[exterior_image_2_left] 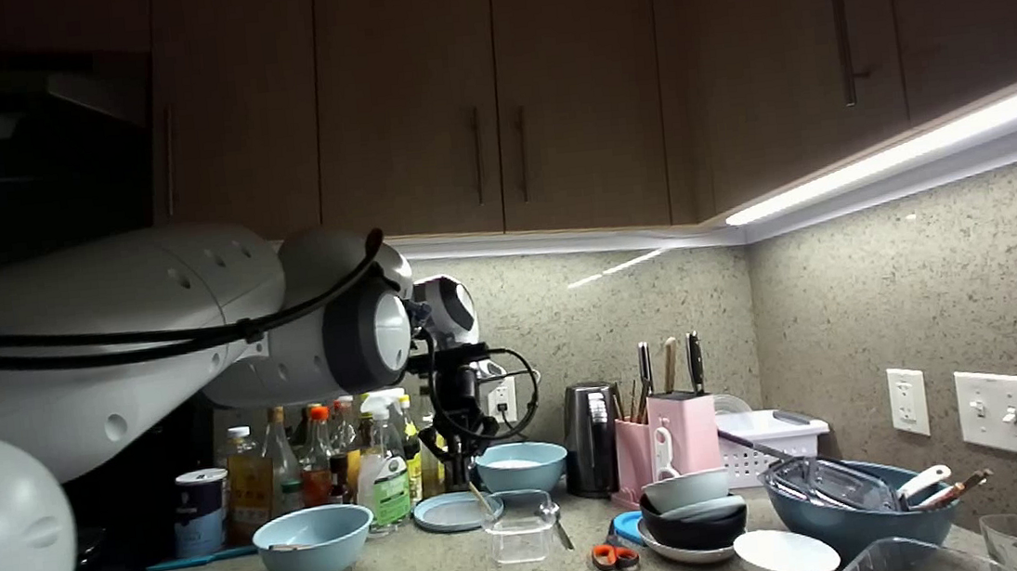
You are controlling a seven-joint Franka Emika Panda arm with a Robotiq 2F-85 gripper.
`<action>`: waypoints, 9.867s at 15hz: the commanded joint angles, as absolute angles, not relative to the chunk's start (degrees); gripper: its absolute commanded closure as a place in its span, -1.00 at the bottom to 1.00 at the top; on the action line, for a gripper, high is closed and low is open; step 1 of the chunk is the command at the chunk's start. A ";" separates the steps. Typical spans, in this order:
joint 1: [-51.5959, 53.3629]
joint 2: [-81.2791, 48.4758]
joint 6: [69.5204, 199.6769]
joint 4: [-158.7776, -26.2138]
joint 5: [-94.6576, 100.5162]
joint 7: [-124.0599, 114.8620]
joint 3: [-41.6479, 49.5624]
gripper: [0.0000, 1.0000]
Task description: Use the chopstick to stir in the transparent bowl
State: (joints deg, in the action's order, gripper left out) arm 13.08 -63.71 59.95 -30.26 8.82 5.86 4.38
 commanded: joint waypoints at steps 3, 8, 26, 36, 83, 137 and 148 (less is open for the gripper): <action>16.69 -66.99 70.32 -27.47 17.80 11.77 7.97 0.96; 17.51 -68.34 72.55 -27.47 20.96 9.69 10.34 0.96; 12.51 -70.54 43.67 -20.14 7.93 3.05 4.02 0.96; 14.90 -68.77 51.98 -23.76 6.85 3.61 3.53 0.96; 15.95 -69.94 60.45 -21.35 9.65 -7.34 6.11 0.96; 10.99 -69.88 60.93 -20.70 -4.03 -15.76 -2.30 0.96; 10.63 -69.63 64.49 -22.30 -0.54 -17.19 0.63 0.96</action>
State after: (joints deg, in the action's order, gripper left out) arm 11.82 -70.53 65.37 -20.67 -1.00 -16.29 0.30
